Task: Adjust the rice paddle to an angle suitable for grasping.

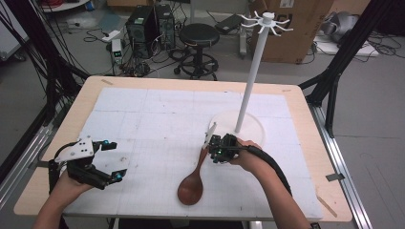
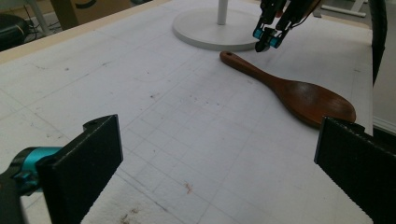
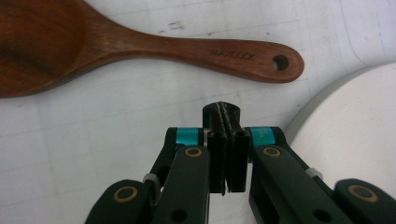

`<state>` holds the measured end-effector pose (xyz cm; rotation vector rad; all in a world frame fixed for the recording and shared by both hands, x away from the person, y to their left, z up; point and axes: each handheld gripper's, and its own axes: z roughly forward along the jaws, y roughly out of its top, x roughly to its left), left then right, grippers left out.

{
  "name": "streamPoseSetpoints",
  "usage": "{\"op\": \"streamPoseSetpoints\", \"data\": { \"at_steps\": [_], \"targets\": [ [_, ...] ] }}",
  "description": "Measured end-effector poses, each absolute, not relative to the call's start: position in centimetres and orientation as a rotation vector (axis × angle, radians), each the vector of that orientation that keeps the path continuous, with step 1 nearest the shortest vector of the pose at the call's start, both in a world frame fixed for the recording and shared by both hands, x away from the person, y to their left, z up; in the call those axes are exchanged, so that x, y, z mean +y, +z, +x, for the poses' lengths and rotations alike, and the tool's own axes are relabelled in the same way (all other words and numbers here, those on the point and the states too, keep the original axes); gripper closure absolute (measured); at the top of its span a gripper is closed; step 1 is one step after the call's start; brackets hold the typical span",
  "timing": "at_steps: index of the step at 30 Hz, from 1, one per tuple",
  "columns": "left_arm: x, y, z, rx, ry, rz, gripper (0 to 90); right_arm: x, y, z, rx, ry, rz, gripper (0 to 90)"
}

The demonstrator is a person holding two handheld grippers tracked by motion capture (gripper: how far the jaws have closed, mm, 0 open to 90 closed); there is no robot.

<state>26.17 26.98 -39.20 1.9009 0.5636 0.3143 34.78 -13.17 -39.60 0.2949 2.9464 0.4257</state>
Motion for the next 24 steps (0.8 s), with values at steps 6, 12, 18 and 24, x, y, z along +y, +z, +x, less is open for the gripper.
{"op": "streamPoseSetpoints", "data": {
  "at_steps": [6,12,18,24],
  "targets": [
    [27.0,-39.3,26.2,0.571,0.308,1.901,1.7,-12.8,-40.4,35.7,2.955,0.387,0.338,89.3],
    [27.1,-39.3,26.3,0.57,0.308,1.9,1.7,-12.1,-40.8,36.1,2.954,0.359,0.336,89.3],
    [27.1,-39.3,26.3,0.568,0.308,1.902,1.7,-10.9,-41.0,36.4,2.957,0.312,0.317,89.3],
    [27.0,-39.4,26.3,0.567,0.307,1.908,1.7,-10.1,-41.0,36.6,2.966,0.311,0.31,89.3]
  ]
}}
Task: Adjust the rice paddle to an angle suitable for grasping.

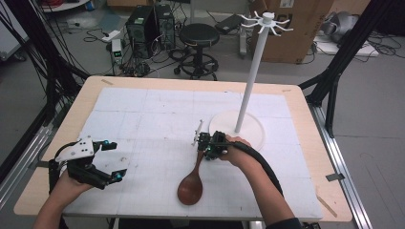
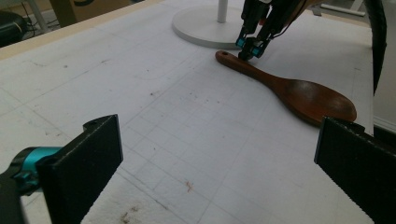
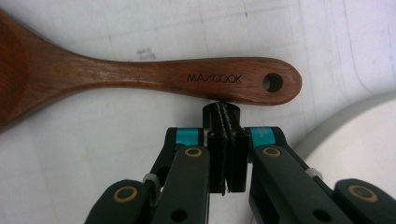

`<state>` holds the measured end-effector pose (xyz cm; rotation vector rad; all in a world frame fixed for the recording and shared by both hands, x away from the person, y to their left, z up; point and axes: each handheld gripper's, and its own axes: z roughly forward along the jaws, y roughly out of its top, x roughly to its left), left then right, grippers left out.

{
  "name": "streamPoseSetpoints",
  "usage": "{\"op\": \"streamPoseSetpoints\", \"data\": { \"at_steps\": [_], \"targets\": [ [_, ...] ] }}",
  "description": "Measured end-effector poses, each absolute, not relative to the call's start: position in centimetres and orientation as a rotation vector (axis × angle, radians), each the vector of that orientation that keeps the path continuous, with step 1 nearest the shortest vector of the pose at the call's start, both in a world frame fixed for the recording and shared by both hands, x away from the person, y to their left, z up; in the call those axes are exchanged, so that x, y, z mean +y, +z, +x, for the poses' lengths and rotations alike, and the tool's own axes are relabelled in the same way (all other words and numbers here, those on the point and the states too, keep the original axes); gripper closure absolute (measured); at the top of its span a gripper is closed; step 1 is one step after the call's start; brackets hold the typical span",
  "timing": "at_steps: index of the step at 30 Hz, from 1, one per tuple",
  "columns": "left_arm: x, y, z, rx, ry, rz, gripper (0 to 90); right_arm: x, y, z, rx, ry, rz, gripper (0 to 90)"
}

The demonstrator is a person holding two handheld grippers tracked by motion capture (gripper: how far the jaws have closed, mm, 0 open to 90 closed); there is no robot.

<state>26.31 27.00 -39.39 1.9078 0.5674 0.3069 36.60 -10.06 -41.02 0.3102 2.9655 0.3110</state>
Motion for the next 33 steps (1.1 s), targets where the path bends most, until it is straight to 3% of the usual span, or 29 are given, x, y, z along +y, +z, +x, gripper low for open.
{"op": "streamPoseSetpoints", "data": {
  "at_steps": [14,33],
  "targets": [
    [27.0,-39.6,26.4,0.574,0.302,1.91,1.7,-8.3,-40.7,36.8,2.962,0.308,0.278,89.3],
    [27.2,-39.7,26.3,0.578,0.31,1.925,1.7,-3.4,-39.8,32.8,3.015,0.377,0.073,89.3]
  ]
}}
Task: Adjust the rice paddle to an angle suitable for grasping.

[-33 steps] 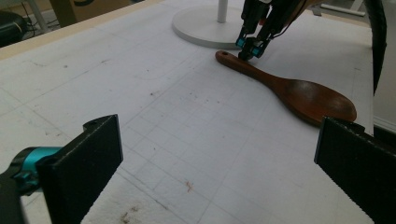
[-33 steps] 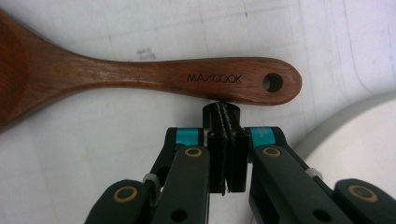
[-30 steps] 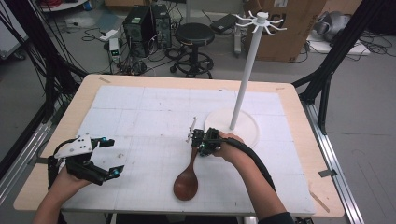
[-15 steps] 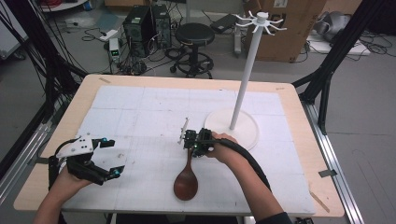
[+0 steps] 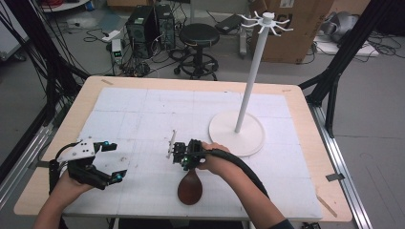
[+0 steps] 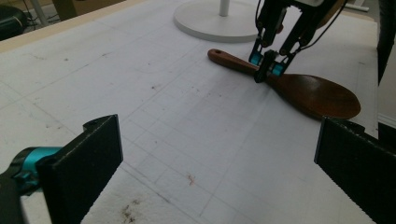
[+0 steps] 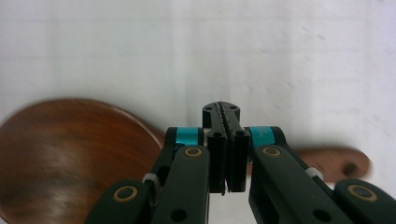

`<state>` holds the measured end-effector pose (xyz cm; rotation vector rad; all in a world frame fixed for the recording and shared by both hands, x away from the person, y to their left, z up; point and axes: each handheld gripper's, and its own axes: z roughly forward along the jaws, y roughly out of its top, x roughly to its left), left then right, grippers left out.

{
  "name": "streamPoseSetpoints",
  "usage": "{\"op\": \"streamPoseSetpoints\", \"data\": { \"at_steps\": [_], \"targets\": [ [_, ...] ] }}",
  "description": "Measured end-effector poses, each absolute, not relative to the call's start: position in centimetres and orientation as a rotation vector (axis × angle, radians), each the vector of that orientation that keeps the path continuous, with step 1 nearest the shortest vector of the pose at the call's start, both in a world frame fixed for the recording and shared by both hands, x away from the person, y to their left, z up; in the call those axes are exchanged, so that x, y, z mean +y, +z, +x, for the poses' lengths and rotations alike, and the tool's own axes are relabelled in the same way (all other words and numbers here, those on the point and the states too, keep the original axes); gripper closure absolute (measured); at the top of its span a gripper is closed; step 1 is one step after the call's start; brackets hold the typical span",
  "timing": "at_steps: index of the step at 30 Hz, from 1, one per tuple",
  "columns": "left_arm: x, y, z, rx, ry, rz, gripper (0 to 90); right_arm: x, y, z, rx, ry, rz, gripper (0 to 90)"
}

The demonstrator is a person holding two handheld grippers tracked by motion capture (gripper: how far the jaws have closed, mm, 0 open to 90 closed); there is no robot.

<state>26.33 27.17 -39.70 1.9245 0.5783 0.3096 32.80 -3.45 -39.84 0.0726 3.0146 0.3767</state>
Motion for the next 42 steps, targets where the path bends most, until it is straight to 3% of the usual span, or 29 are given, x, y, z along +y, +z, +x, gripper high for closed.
{"op": "streamPoseSetpoints", "data": {
  "at_steps": [30,42],
  "targets": [
    [27.8,-39.8,26.2,0.598,0.314,1.917,1.7,-1.8,-40.4,29.3,3.115,0.328,-0.073,89.5],
    [27.8,-39.9,26.2,0.599,0.315,1.918,1.7,-4.0,-40.6,27.9,3.148,0.281,-0.07,89.5]
  ]
}}
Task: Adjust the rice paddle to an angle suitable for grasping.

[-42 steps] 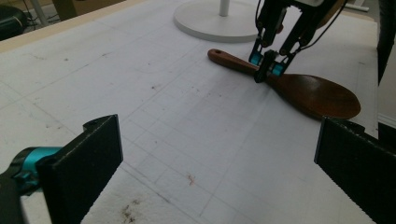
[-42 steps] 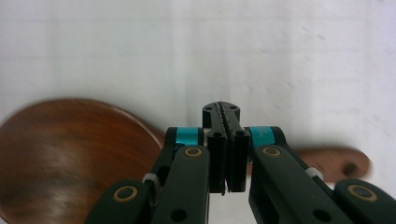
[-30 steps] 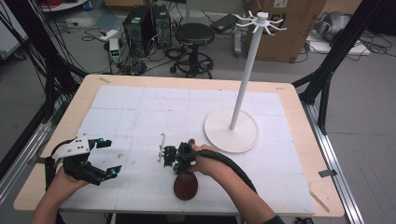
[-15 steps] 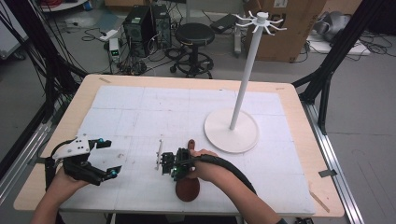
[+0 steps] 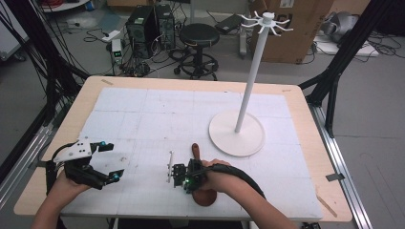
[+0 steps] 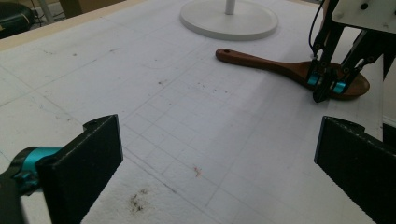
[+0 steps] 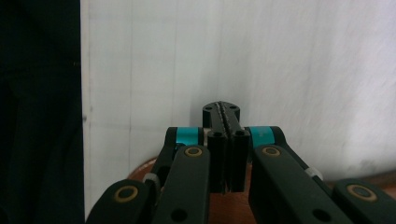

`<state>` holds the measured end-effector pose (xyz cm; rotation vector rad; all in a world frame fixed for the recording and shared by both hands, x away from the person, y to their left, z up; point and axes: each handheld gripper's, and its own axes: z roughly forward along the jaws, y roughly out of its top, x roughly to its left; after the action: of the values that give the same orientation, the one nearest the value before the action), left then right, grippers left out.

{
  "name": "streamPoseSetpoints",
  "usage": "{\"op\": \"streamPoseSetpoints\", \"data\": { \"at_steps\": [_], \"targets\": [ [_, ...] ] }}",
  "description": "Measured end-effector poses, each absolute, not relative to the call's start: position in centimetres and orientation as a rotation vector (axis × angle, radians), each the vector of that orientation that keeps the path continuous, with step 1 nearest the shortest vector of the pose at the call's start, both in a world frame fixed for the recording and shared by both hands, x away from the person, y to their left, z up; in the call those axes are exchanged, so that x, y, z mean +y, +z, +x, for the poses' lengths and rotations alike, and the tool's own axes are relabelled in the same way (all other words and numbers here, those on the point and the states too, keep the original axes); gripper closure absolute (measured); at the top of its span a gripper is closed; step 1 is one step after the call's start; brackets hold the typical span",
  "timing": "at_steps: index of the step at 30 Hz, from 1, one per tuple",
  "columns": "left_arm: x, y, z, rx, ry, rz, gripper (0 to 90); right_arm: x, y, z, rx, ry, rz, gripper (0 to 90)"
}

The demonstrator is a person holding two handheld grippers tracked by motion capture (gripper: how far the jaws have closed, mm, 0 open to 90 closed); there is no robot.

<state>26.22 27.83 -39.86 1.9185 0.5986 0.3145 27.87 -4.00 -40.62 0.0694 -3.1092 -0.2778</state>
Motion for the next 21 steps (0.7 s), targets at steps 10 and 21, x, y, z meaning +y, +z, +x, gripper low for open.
{"op": "streamPoseSetpoints", "data": {
  "at_steps": [10,21],
  "targets": [
    [27.6,-39.9,26.2,0.601,0.312,1.921,1.7,-7.5,-40.3,27.9,-3.107,-0.292,-0.034,89.5],
    [27.3,-40.0,26.3,0.599,0.307,1.93,1.7,-12.0,-40.1,28.7,-3.106,-0.293,-0.175,89.5]
  ]
}}
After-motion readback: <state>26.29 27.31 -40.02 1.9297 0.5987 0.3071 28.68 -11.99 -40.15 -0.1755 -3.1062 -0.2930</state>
